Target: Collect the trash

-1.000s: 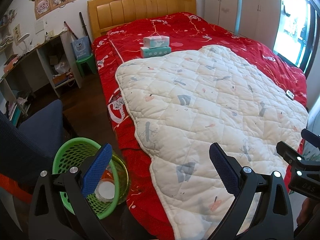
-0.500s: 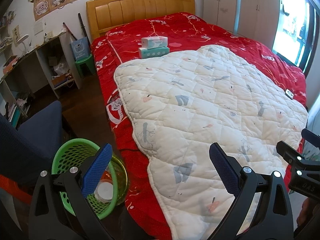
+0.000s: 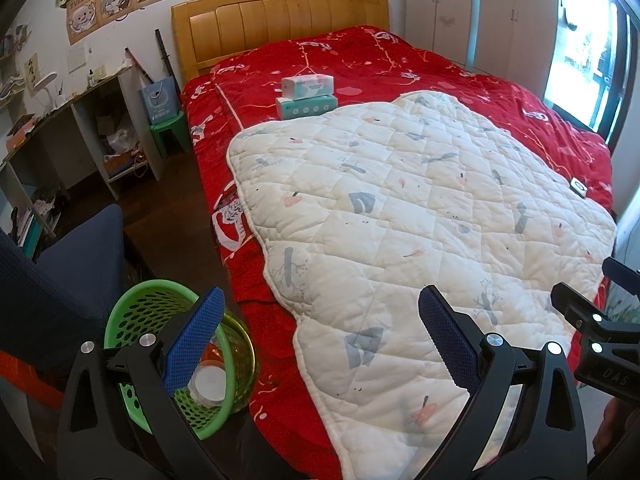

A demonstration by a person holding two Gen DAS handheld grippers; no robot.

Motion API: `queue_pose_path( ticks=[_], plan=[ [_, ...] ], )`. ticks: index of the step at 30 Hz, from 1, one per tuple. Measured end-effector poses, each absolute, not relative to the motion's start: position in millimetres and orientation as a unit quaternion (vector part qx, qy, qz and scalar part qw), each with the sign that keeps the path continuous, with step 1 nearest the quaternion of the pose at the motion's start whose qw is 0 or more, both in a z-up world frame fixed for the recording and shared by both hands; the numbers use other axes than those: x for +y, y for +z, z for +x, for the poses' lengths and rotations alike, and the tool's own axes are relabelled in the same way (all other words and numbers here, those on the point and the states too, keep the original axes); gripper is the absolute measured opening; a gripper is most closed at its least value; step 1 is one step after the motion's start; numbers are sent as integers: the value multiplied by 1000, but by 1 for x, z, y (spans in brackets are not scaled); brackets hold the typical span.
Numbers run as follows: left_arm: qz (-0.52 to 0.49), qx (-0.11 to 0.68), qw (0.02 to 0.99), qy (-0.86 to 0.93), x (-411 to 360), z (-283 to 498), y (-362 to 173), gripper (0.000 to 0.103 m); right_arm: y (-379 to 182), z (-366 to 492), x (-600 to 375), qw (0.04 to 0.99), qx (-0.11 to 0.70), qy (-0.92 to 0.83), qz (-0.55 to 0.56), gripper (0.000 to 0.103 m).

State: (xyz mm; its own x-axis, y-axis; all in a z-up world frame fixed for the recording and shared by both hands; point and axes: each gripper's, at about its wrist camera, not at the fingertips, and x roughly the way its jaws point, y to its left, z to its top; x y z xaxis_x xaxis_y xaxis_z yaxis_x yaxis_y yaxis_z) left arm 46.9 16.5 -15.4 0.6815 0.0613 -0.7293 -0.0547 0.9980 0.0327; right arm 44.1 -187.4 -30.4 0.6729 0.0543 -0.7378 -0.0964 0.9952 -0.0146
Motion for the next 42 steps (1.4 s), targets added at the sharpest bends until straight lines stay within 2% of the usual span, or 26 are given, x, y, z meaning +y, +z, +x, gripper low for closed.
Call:
queue_pose_path(
  ticks=[42],
  plan=[
    [6,391,920,30,14,49,-10,96,-30,44,-187,914,402,42,-25,96]
  ],
)
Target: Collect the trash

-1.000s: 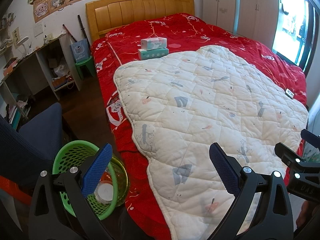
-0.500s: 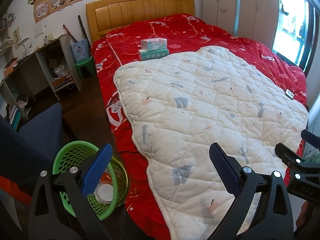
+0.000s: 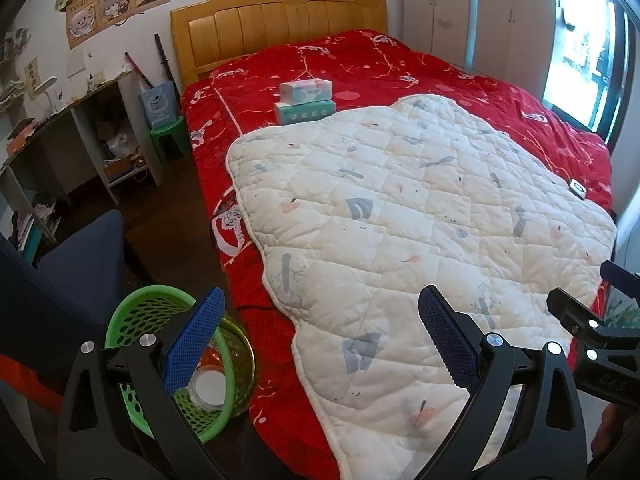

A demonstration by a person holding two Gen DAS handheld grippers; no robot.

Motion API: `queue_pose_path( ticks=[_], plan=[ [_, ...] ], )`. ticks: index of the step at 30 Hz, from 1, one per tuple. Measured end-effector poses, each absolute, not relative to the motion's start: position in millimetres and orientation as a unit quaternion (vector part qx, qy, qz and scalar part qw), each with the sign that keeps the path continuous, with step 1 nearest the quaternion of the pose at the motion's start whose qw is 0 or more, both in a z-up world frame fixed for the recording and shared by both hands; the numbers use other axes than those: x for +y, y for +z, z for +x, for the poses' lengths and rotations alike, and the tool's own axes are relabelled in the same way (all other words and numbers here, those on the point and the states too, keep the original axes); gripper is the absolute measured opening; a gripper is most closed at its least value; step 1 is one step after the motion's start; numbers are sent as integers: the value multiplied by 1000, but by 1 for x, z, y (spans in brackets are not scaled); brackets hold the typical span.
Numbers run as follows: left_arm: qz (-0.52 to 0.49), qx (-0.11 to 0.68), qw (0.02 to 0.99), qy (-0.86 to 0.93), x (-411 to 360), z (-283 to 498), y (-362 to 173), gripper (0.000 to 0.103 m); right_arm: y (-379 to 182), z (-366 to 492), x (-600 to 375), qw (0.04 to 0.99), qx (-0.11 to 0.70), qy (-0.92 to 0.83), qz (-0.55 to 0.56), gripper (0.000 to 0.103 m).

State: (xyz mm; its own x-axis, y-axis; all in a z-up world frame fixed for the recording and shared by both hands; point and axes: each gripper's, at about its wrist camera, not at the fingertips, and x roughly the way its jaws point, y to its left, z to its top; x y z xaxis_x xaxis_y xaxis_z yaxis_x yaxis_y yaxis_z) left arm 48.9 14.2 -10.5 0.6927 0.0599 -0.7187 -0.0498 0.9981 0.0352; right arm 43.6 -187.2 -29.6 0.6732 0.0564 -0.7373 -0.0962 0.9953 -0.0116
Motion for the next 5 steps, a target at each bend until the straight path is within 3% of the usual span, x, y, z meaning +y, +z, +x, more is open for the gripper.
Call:
queue_pose_path(
  ticks=[5],
  plan=[
    [6,393,919,30,14,50,-12,96,-30,43,-187,914,402,41,-24,96]
  ],
)
